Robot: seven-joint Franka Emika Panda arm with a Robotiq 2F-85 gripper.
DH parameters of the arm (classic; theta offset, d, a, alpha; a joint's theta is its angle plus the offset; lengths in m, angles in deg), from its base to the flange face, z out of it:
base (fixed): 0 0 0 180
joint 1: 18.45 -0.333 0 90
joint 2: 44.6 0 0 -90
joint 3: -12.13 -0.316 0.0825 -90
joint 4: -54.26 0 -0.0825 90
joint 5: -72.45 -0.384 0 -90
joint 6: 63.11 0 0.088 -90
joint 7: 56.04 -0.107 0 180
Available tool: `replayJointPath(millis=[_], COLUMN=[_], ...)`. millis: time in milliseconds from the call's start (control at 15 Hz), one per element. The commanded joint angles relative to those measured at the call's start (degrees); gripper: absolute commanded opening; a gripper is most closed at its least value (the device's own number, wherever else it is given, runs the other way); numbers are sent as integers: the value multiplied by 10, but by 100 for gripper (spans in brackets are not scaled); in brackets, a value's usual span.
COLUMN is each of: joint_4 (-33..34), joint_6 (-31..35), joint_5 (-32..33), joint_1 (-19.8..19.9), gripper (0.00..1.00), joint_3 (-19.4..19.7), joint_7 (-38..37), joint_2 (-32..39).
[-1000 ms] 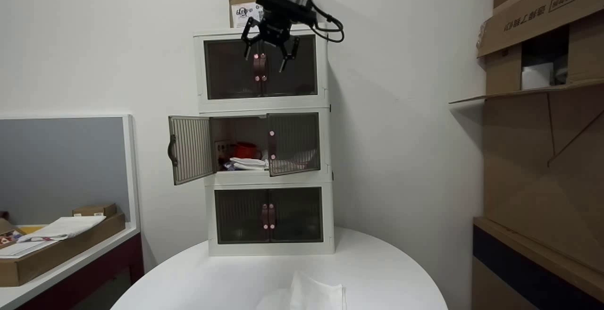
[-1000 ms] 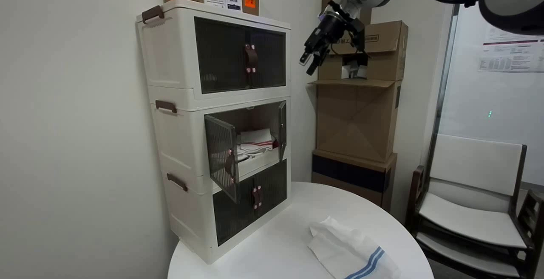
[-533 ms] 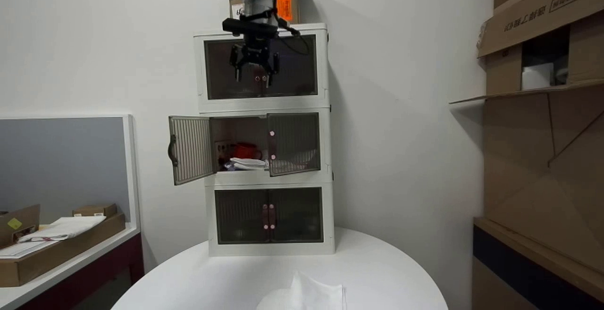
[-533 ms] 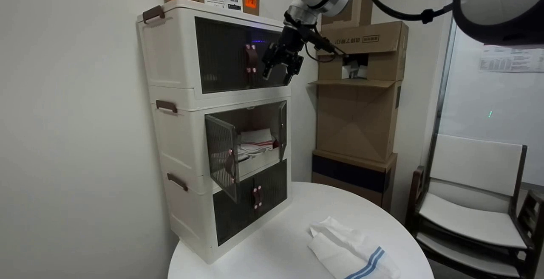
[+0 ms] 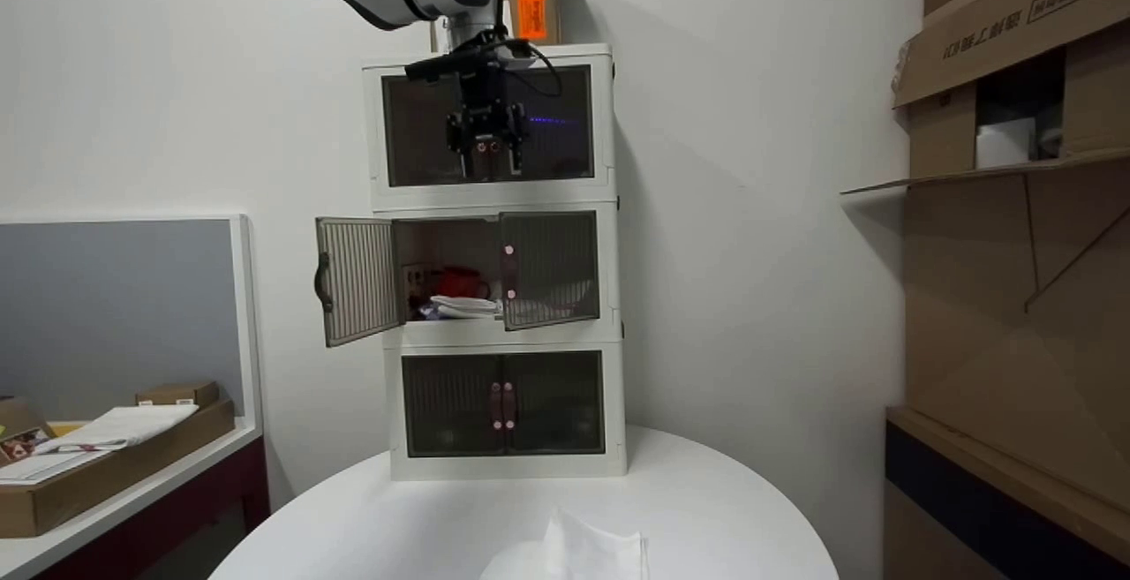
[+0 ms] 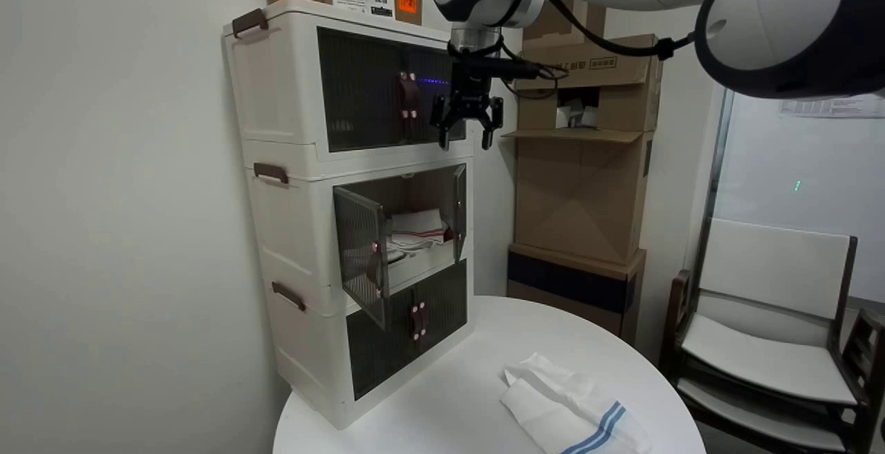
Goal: Open the middle right cabinet door
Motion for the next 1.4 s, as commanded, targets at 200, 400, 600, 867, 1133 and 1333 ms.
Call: replayJointPath(millis=[200, 400, 600, 867, 1133, 1333], joint_4=[94, 114, 128, 128, 112, 100], joint_6=[-55, -25, -4, -11, -21, -18], joint_5=[-15, -27, -27, -8, 15, 40], joint_1=[5, 15, 18, 19, 20, 25], gripper=[100, 100, 100, 100, 100, 100], joint_3=[15, 20, 25, 32, 44, 57], joint_7=[-171, -249, -317, -352, -342, -316], joint_2=[89, 114, 132, 146, 144, 131])
